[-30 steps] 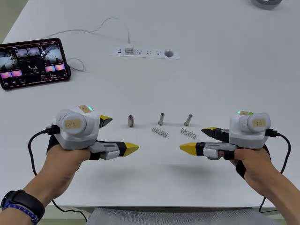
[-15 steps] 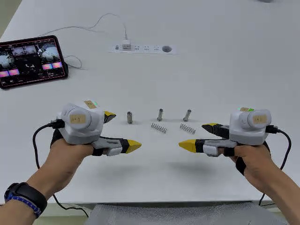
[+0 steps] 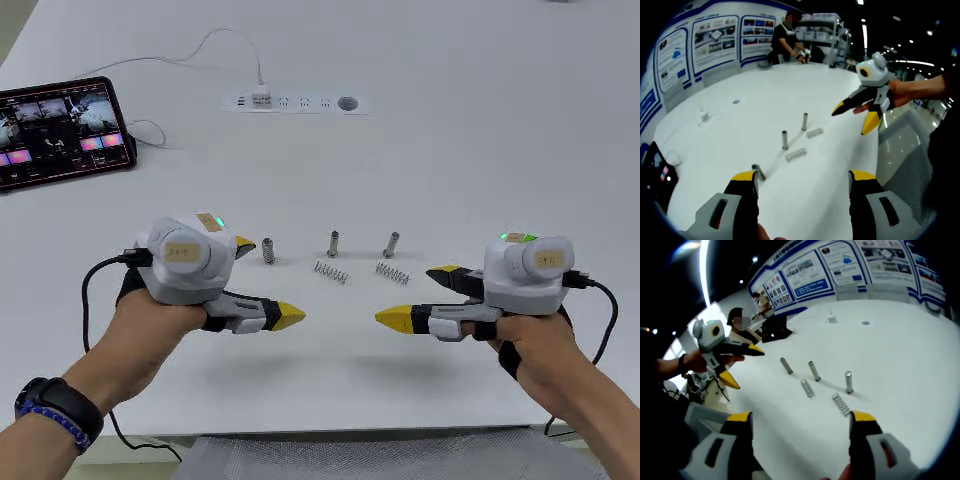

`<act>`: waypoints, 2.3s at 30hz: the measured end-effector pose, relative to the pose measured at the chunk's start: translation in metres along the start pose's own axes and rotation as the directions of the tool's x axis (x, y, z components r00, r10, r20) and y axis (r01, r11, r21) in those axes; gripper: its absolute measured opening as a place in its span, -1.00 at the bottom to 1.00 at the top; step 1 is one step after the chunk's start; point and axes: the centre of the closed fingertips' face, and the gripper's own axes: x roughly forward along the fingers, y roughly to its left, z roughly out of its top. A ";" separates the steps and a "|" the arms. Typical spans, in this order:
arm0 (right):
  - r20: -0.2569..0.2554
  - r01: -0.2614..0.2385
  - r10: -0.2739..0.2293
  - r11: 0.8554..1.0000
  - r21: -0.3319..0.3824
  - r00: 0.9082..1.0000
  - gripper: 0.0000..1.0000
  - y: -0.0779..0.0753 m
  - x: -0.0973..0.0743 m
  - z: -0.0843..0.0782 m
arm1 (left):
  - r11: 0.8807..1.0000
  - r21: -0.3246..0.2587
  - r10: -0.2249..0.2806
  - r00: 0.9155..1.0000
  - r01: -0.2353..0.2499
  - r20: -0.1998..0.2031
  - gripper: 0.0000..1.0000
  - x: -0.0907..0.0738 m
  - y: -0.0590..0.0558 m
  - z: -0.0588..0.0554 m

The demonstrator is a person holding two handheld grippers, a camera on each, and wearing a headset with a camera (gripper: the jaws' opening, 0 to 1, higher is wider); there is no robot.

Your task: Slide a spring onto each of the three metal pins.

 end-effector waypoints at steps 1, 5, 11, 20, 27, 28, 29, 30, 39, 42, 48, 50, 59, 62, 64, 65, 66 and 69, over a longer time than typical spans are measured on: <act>-0.002 0.000 0.000 1.000 0.000 1.000 0.62 0.000 0.000 -0.001 | 1.000 0.002 -0.001 1.000 0.001 -0.002 0.50 0.001 -0.001 0.001; -0.008 0.000 0.000 1.000 0.000 1.000 0.63 0.001 -0.002 -0.002 | 1.000 0.014 -0.016 1.000 0.016 -0.006 0.51 0.009 -0.004 0.003; -0.015 -0.009 0.009 1.000 -0.005 1.000 0.64 0.003 -0.005 -0.004 | 0.999 0.035 -0.038 0.999 0.039 -0.027 0.51 0.021 -0.010 0.004; -0.020 -0.010 0.009 1.000 -0.015 1.000 0.65 0.004 -0.011 -0.005 | 0.996 0.061 -0.068 0.996 0.071 -0.052 0.50 0.037 -0.018 0.003; -0.019 -0.010 0.010 1.000 -0.008 1.000 0.64 0.002 -0.014 -0.007 | 0.992 0.079 -0.089 0.993 0.095 -0.076 0.48 0.048 -0.020 0.002; -0.018 -0.011 0.011 1.000 -0.007 1.000 0.64 0.003 -0.014 -0.007 | 0.992 0.081 -0.091 0.993 0.097 -0.077 0.47 0.050 -0.021 0.002; -0.018 -0.012 0.012 1.000 -0.006 1.000 0.64 0.003 -0.015 -0.007 | 0.991 0.083 -0.095 0.992 0.101 -0.077 0.46 0.051 -0.021 0.002; -0.018 -0.013 0.013 1.000 -0.005 1.000 0.64 0.003 -0.015 -0.007 | 0.991 0.084 -0.100 0.992 0.106 -0.079 0.46 0.053 -0.022 0.003; -0.020 -0.022 0.022 1.000 0.001 1.000 0.64 0.006 -0.016 -0.010 | 0.986 0.105 -0.122 0.987 0.133 -0.102 0.37 0.073 -0.026 0.001; -0.022 -0.025 0.025 1.000 0.006 0.999 0.64 0.007 -0.017 -0.011 | 0.985 0.105 -0.123 0.986 0.135 -0.113 0.35 0.080 -0.025 0.000; -0.022 -0.027 0.027 1.000 0.017 0.999 0.64 0.006 -0.018 -0.013 | 0.986 0.089 -0.129 0.985 0.140 -0.114 0.31 0.094 -0.021 -0.001; -0.021 -0.029 0.029 0.999 0.022 0.999 0.64 0.006 -0.019 -0.013 | 0.986 0.083 -0.132 0.984 0.142 -0.117 0.30 0.099 -0.020 -0.002; -0.024 -0.029 0.029 0.999 0.031 0.999 0.64 0.006 -0.019 -0.016 | 0.989 0.053 -0.133 0.984 0.140 -0.118 0.20 0.122 -0.013 -0.002; -0.026 -0.034 0.035 0.999 0.030 0.999 0.64 0.008 -0.018 -0.017 | 0.990 0.040 -0.131 0.983 0.137 -0.125 0.18 0.128 -0.010 -0.005; -0.027 -0.035 0.036 0.999 0.030 0.999 0.64 0.008 -0.018 -0.017 | 0.990 0.046 -0.129 0.983 0.136 -0.135 0.13 0.130 -0.009 -0.008; -0.029 -0.036 0.037 0.999 0.030 0.999 0.64 0.008 -0.018 -0.017 | 0.990 0.049 -0.126 0.982 0.134 -0.143 0.11 0.131 -0.007 -0.011; -0.030 -0.036 0.037 0.999 0.030 0.999 0.64 0.008 -0.019 -0.018 | 0.990 0.048 -0.125 0.981 0.133 -0.149 0.09 0.131 -0.007 -0.012; -0.028 -0.032 0.033 0.999 0.035 0.999 0.64 0.006 -0.020 -0.018 | 0.990 0.054 -0.118 0.980 0.129 -0.162 0.00 0.129 -0.005 -0.017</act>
